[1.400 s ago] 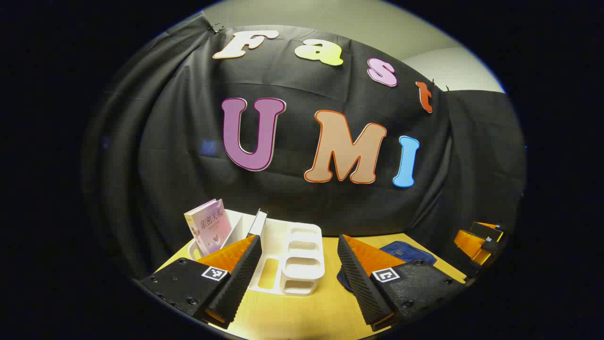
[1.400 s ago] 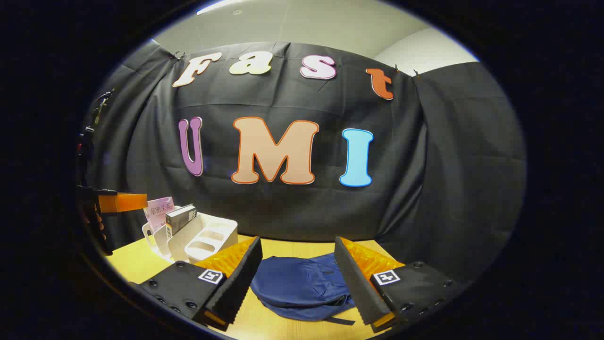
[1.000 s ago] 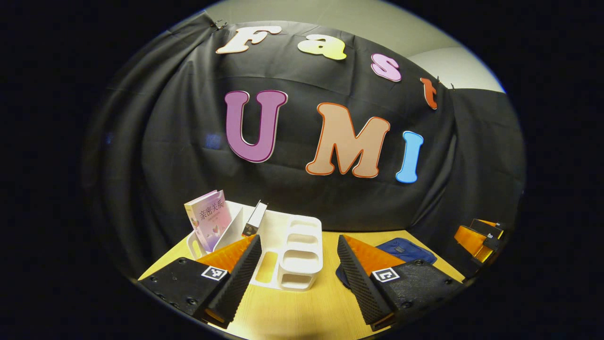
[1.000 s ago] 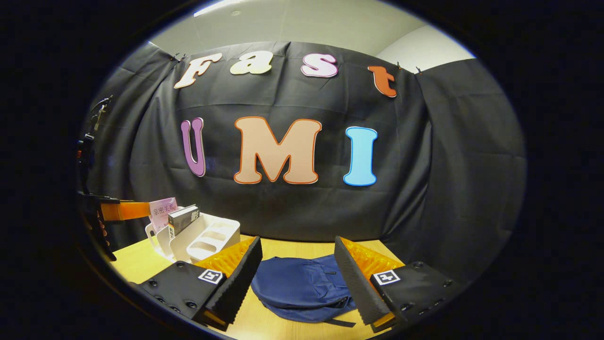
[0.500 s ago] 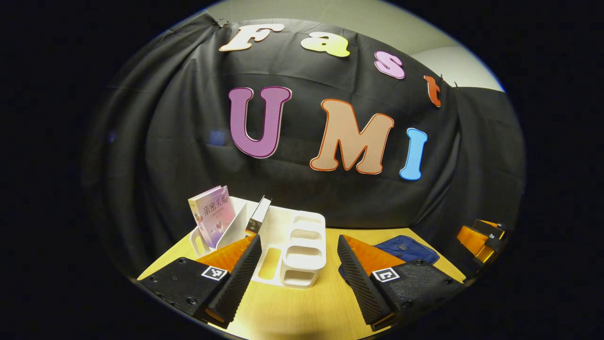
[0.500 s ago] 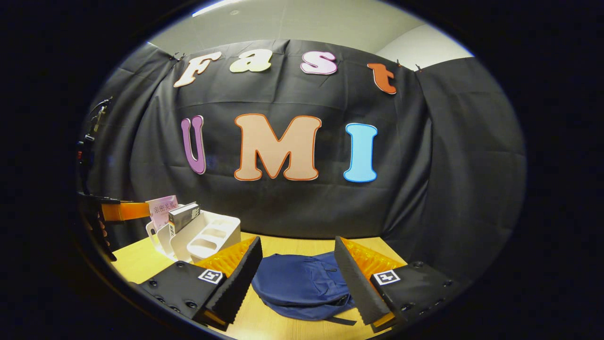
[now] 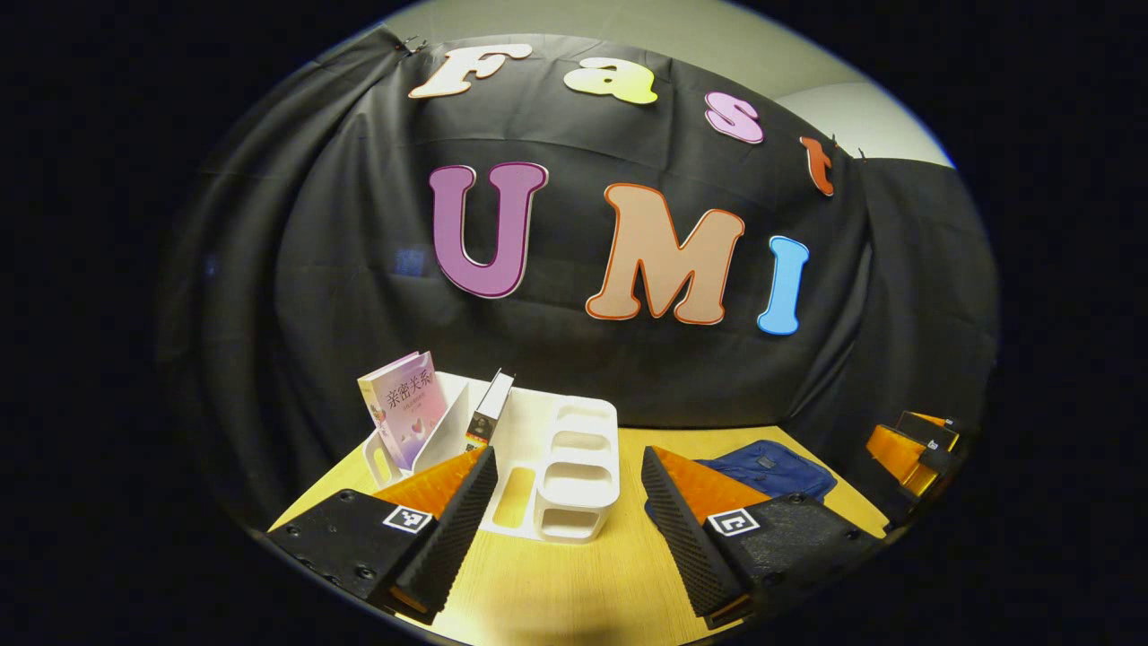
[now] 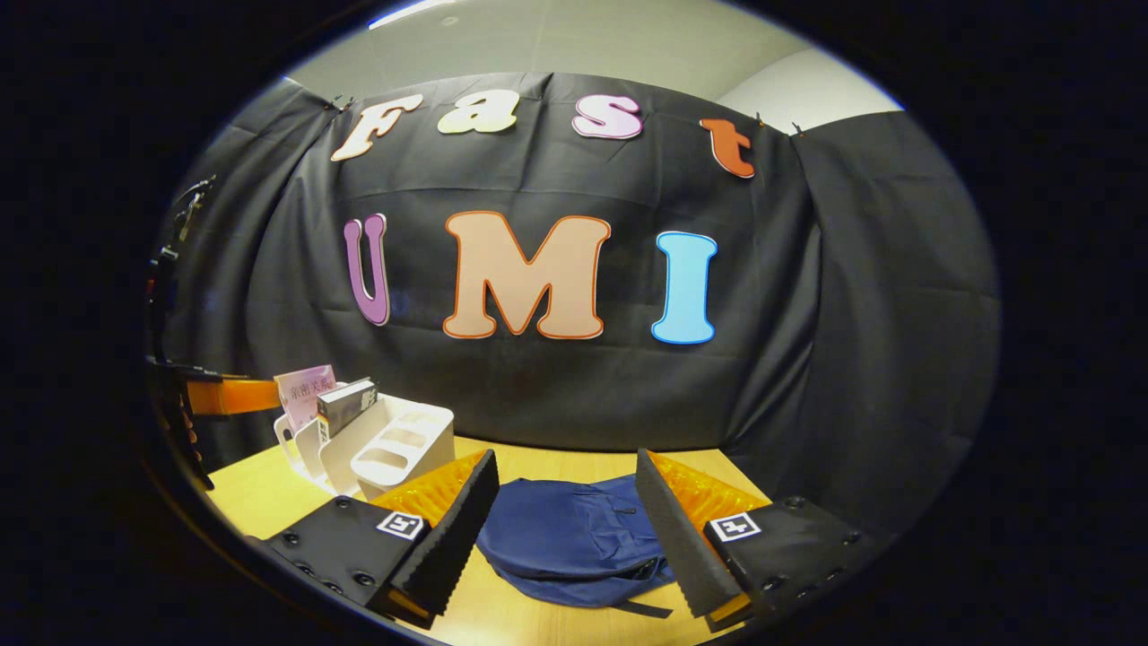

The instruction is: Open the schoolbag, grab two books from the bookshelf and put them into the schoolbag.

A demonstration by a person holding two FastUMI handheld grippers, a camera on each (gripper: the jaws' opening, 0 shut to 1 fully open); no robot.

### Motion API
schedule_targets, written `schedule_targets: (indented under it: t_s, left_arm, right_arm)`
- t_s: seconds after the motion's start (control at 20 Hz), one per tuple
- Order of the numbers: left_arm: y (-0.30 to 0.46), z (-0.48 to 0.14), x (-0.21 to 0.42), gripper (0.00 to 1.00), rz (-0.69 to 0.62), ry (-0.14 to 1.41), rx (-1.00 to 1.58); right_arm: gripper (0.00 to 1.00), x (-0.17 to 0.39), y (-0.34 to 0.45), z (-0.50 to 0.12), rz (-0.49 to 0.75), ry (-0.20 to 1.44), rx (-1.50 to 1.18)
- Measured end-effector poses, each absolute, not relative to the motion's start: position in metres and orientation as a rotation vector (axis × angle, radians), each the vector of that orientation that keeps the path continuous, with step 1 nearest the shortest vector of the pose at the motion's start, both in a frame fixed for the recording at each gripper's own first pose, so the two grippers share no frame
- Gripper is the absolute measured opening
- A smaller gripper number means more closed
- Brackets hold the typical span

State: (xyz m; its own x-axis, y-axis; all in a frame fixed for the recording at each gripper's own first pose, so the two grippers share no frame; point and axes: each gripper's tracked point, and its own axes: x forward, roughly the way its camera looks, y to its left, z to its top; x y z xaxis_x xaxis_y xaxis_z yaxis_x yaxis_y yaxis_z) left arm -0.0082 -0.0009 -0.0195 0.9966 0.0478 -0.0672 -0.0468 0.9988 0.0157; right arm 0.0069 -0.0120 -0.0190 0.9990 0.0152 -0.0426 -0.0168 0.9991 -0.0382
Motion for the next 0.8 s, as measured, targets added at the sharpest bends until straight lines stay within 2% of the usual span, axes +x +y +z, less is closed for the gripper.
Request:
schedule_targets:
  t_s: [0.15, 0.2, 0.6, 0.65, 0.7, 0.75, 0.8]
  left_arm:
    - [-0.002, -0.018, -0.009, 0.95, 0.04, 0.069, 0.03]
    - [-0.002, -0.018, -0.008, 0.95, 0.04, 0.069, 0.034]
    - [0.008, -0.023, -0.012, 0.95, 0.07, 0.083, 0.035]
    - [0.011, -0.024, -0.013, 0.95, 0.078, 0.084, 0.039]
    - [0.013, -0.022, -0.014, 0.95, 0.085, 0.082, 0.042]
    - [0.016, -0.022, -0.015, 0.95, 0.092, 0.077, 0.044]
    - [0.018, -0.021, -0.016, 0.95, 0.1, 0.077, 0.047]
  right_arm:
    - [0.99, 0.011, -0.018, -0.032, 0.011, 0.064, -0.1]
    - [0.94, 0.009, -0.02, -0.037, 0.009, 0.067, -0.128]
    - [0.92, 0.014, -0.043, -0.098, -0.02, 0.138, -0.429]
    - [0.98, 0.015, -0.049, -0.105, -0.041, 0.147, -0.481]
    - [0.98, 0.017, -0.053, -0.112, -0.054, 0.154, -0.526]
    - [0.93, 0.018, -0.055, -0.121, -0.059, 0.16, -0.558]
    - [0.98, 0.019, -0.056, -0.131, -0.06, 0.171, -0.588]
